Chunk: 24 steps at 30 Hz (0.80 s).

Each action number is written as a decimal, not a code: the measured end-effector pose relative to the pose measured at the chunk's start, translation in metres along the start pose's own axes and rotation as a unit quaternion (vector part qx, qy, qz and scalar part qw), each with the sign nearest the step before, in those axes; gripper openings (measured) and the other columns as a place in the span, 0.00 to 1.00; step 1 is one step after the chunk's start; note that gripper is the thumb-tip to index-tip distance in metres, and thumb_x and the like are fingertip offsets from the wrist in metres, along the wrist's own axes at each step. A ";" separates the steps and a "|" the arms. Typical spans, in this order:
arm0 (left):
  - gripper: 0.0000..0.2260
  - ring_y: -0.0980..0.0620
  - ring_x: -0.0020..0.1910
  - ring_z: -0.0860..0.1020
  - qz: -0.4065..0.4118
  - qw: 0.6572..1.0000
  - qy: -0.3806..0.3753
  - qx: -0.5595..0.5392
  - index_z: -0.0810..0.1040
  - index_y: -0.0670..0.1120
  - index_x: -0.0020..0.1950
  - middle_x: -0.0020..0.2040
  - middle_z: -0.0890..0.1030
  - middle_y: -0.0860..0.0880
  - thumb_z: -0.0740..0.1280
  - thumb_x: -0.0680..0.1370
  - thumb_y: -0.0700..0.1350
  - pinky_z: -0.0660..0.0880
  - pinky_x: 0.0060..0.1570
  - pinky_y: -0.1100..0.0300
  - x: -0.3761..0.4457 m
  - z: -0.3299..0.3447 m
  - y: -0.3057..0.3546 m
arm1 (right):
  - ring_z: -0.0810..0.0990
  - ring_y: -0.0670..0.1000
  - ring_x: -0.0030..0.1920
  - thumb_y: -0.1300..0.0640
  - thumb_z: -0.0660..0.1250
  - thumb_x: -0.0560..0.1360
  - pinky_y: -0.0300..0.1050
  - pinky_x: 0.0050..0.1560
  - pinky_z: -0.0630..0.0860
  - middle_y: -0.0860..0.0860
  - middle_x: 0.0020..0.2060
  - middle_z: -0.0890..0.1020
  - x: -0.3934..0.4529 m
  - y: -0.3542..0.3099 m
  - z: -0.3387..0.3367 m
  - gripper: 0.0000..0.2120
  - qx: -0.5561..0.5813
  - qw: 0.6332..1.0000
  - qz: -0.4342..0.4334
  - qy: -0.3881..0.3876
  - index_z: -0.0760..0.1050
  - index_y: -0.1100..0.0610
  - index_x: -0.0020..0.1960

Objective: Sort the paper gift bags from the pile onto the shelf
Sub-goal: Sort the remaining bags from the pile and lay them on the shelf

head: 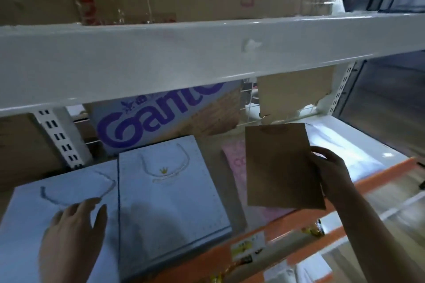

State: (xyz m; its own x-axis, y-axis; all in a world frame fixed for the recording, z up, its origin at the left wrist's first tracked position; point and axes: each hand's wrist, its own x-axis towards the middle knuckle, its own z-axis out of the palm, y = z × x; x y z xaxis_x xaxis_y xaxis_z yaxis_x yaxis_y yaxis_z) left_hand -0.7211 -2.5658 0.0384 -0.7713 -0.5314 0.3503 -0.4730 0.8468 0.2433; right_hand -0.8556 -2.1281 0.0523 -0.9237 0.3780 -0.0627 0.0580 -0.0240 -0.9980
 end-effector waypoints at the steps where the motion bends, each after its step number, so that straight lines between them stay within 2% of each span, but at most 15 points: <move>1: 0.09 0.31 0.41 0.79 0.010 1.000 -0.011 -0.004 0.82 0.40 0.47 0.42 0.82 0.36 0.74 0.67 0.38 0.76 0.41 0.41 -0.004 -0.001 0.026 | 0.77 0.41 0.24 0.63 0.63 0.75 0.30 0.24 0.72 0.47 0.27 0.82 0.015 -0.001 -0.014 0.07 -0.005 1.000 0.000 -0.004 0.78 0.55 0.51; 2: 0.09 0.31 0.41 0.78 0.037 0.999 0.005 0.002 0.83 0.41 0.47 0.42 0.83 0.36 0.74 0.68 0.38 0.77 0.41 0.41 -0.007 0.004 0.049 | 0.78 0.41 0.24 0.63 0.63 0.75 0.31 0.25 0.73 0.46 0.27 0.82 0.028 -0.003 -0.027 0.07 -0.007 1.000 0.002 -0.006 0.78 0.55 0.49; 5: 0.08 0.33 0.41 0.79 0.060 0.997 -0.011 -0.042 0.83 0.42 0.47 0.42 0.83 0.38 0.74 0.69 0.39 0.78 0.38 0.44 -0.022 0.012 0.118 | 0.79 0.41 0.26 0.62 0.64 0.75 0.34 0.29 0.76 0.43 0.27 0.83 0.072 -0.011 -0.067 0.08 -0.026 1.000 -0.003 -0.015 0.78 0.52 0.48; 6: 0.08 0.34 0.40 0.79 0.080 0.996 0.006 -0.036 0.83 0.42 0.47 0.42 0.83 0.39 0.74 0.69 0.39 0.78 0.38 0.44 -0.026 0.020 0.135 | 0.80 0.41 0.26 0.62 0.64 0.75 0.34 0.29 0.76 0.43 0.28 0.83 0.088 -0.013 -0.081 0.07 -0.030 0.999 -0.001 -0.016 0.78 0.52 0.48; 9: 0.07 0.35 0.39 0.80 0.117 0.990 -0.012 -0.072 0.81 0.45 0.47 0.41 0.83 0.40 0.72 0.70 0.37 0.78 0.36 0.45 -0.045 0.032 0.193 | 0.77 0.48 0.26 0.61 0.65 0.75 0.37 0.31 0.73 0.47 0.27 0.82 0.141 -0.017 -0.122 0.08 -0.055 0.998 -0.002 0.005 0.79 0.57 0.53; 12: 0.07 0.37 0.36 0.79 0.193 0.979 -0.020 -0.064 0.76 0.48 0.48 0.39 0.82 0.41 0.61 0.71 0.45 0.78 0.34 0.48 -0.057 0.052 0.230 | 0.71 0.46 0.23 0.60 0.65 0.75 0.34 0.24 0.67 0.43 0.25 0.80 0.186 -0.024 -0.159 0.08 -0.093 0.995 -0.019 0.045 0.77 0.54 0.53; 14: 0.15 0.37 0.36 0.79 0.221 0.973 -0.016 -0.064 0.79 0.45 0.47 0.39 0.82 0.41 0.56 0.72 0.49 0.79 0.34 0.47 -0.063 0.063 0.250 | 0.72 0.46 0.23 0.61 0.64 0.75 0.31 0.19 0.64 0.48 0.31 0.81 0.211 -0.029 -0.182 0.09 -0.099 0.993 -0.026 0.065 0.77 0.54 0.54; 15: 0.16 0.37 0.35 0.79 0.214 0.975 -0.017 -0.060 0.80 0.44 0.45 0.38 0.83 0.42 0.55 0.72 0.50 0.79 0.33 0.47 -0.066 0.065 0.259 | 0.72 0.48 0.25 0.61 0.64 0.75 0.32 0.18 0.65 0.52 0.35 0.79 0.223 -0.031 -0.192 0.09 -0.109 0.991 -0.025 0.073 0.77 0.56 0.55; 17: 0.18 0.37 0.33 0.79 0.199 0.978 -0.017 -0.061 0.82 0.44 0.44 0.38 0.83 0.42 0.55 0.72 0.50 0.78 0.32 0.48 -0.071 0.070 0.275 | 0.73 0.47 0.25 0.63 0.64 0.75 0.31 0.19 0.67 0.54 0.36 0.77 0.246 -0.032 -0.208 0.12 -0.120 0.989 -0.019 0.080 0.77 0.60 0.58; 19: 0.18 0.37 0.33 0.79 0.199 0.979 -0.009 -0.052 0.83 0.44 0.44 0.38 0.83 0.42 0.55 0.71 0.50 0.78 0.33 0.48 -0.073 0.080 0.281 | 0.72 0.39 0.18 0.65 0.65 0.75 0.27 0.17 0.65 0.53 0.34 0.76 0.266 -0.031 -0.219 0.14 -0.123 0.989 -0.006 0.082 0.76 0.62 0.60; 22: 0.19 0.36 0.35 0.79 0.192 0.981 0.002 -0.028 0.83 0.43 0.44 0.39 0.83 0.42 0.54 0.72 0.51 0.77 0.36 0.46 -0.071 0.094 0.276 | 0.69 0.38 0.15 0.63 0.65 0.75 0.28 0.16 0.64 0.51 0.32 0.75 0.292 -0.026 -0.231 0.13 -0.130 0.988 0.022 0.083 0.77 0.60 0.58; 23: 0.19 0.35 0.36 0.79 0.182 0.983 -0.001 -0.017 0.83 0.43 0.44 0.40 0.83 0.42 0.54 0.72 0.51 0.77 0.37 0.44 -0.069 0.097 0.273 | 0.72 0.39 0.18 0.63 0.66 0.74 0.29 0.20 0.67 0.52 0.33 0.76 0.300 -0.023 -0.234 0.13 -0.135 0.987 0.029 0.079 0.77 0.60 0.58; 24: 0.19 0.35 0.36 0.79 0.175 0.984 -0.010 -0.017 0.83 0.43 0.44 0.40 0.83 0.42 0.55 0.73 0.51 0.76 0.37 0.43 -0.067 0.097 0.272 | 0.77 0.41 0.26 0.62 0.67 0.74 0.31 0.29 0.73 0.54 0.37 0.79 0.308 -0.020 -0.238 0.13 -0.141 0.987 0.036 0.074 0.77 0.60 0.58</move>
State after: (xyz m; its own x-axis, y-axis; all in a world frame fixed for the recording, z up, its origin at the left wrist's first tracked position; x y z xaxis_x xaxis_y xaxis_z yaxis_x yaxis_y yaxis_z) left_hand -0.8395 -2.2972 -0.0069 -0.8928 -0.2055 0.4010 -0.1614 0.9767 0.1411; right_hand -1.0516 -1.7909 0.0528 -0.8492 0.5160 -0.1125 0.2445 0.1952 -0.9498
